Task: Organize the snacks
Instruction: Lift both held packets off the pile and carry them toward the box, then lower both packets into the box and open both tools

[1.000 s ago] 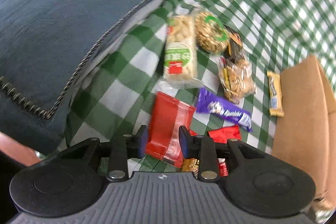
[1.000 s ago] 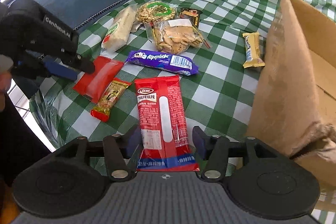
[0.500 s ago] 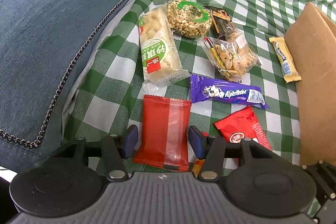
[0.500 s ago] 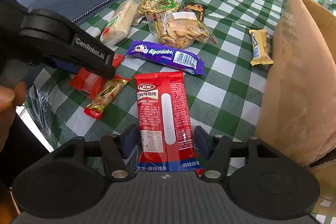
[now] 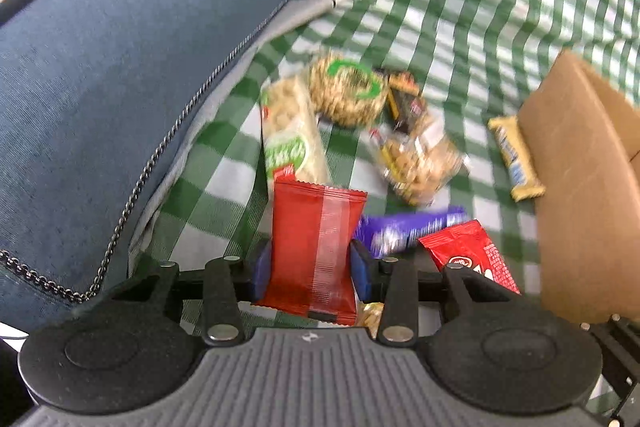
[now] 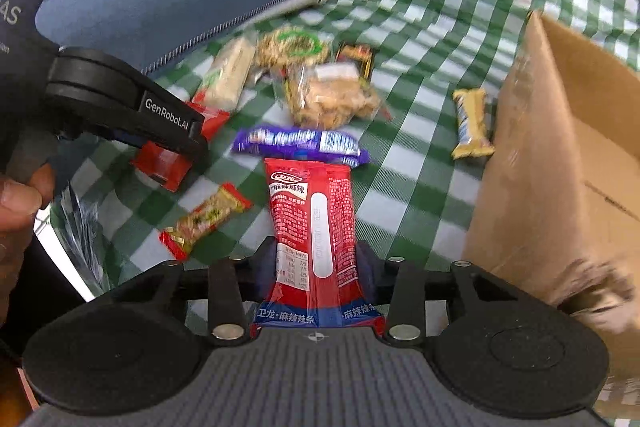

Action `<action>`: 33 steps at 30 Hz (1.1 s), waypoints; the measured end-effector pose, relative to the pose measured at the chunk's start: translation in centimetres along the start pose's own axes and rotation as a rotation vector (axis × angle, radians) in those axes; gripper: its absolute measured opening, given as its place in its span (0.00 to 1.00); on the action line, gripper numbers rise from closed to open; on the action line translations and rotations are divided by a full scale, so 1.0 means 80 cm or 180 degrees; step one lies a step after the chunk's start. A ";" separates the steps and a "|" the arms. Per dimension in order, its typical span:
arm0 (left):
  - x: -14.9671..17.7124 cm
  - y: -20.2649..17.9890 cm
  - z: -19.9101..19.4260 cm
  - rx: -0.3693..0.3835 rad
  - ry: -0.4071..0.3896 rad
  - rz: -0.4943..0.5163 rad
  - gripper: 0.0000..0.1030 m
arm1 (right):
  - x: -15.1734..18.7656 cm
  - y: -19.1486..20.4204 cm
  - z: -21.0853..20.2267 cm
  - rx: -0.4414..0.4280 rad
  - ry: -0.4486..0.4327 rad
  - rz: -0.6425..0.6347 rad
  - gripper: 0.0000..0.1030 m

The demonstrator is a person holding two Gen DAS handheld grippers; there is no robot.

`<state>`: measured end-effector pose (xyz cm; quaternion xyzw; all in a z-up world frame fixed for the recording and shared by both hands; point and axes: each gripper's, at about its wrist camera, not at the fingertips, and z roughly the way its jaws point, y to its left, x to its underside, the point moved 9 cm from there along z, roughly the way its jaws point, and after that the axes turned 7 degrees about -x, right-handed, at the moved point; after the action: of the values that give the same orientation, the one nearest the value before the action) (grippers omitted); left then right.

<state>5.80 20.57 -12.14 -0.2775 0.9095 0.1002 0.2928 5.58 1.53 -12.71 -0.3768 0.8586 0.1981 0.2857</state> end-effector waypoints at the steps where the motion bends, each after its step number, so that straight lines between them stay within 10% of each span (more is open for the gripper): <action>1: -0.003 0.000 -0.004 0.0013 -0.0032 -0.0026 0.44 | -0.004 0.000 -0.005 0.0007 -0.0045 -0.0001 0.42; 24: -0.039 -0.072 -0.104 0.0455 -0.0664 -0.0076 0.44 | -0.092 -0.078 -0.149 0.0433 -0.1020 -0.0029 0.41; 33: -0.034 -0.127 -0.119 0.0746 -0.0751 0.0098 0.44 | -0.038 -0.182 -0.194 0.0933 -0.1263 0.0584 0.41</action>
<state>8.80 10.10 -3.04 -0.2138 0.8784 0.0298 0.4263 13.03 -14.78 -0.79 -0.2058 0.8359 0.1667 0.4808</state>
